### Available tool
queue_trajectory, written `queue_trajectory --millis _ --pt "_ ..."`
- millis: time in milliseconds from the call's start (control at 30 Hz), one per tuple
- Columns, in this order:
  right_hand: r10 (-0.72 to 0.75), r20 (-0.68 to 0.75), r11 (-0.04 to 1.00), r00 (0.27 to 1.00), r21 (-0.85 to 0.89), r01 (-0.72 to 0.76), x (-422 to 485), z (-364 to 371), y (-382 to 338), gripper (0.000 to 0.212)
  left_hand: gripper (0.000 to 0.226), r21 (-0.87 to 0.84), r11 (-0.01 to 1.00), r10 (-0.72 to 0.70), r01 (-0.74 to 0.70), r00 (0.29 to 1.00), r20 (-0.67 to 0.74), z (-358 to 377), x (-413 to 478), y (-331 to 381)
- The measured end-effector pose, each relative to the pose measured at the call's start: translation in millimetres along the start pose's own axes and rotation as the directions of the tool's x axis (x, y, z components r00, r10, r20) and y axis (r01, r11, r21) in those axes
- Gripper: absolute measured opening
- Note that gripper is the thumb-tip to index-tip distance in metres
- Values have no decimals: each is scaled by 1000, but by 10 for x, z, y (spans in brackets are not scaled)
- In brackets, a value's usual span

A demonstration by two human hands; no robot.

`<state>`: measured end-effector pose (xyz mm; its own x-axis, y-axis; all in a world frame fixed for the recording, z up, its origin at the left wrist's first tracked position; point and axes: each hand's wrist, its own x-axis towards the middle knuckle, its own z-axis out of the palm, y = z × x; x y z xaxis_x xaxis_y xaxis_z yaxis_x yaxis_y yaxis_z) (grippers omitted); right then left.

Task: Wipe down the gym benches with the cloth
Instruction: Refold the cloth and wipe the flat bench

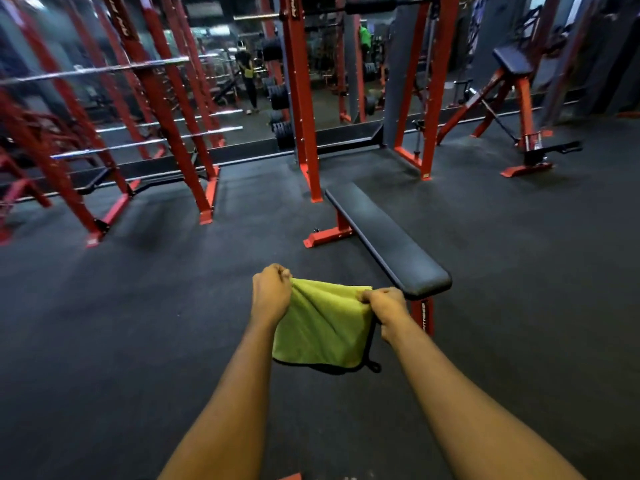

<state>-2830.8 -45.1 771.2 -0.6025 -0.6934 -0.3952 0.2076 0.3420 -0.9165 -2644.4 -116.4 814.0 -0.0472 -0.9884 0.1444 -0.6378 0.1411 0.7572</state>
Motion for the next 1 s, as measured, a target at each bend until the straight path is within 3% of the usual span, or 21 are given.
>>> queue_trajectory --millis 100,200,333,533,633,867,1000 --pt "-56 56 997 997 -42 59 359 235 -183 38 22 27 996 -82 80 994 69 70 485 -137" --pt "-93 136 987 986 -116 109 769 524 -435 34 15 73 993 -101 90 982 159 79 1036 -271" --pt "-79 225 990 971 -93 102 1138 833 -771 28 7 96 994 -63 49 986 151 76 1635 -386" --pt "-128 322 970 938 -157 186 1778 1253 -1076 37 24 90 995 -48 32 984 171 204 2457 -500" --pt "-90 417 925 905 -302 232 2176 1318 -1198 40 26 97 995 -32 13 980 199 369 2871 -569" --pt "63 393 845 917 -511 160 3339 1437 -1538 29 21 101 994 13 -31 985 175 1028 3951 -403" --pt "91 380 797 921 -582 162 3998 1641 -1688 29 15 173 980 52 -96 969 240 1396 4625 -335"
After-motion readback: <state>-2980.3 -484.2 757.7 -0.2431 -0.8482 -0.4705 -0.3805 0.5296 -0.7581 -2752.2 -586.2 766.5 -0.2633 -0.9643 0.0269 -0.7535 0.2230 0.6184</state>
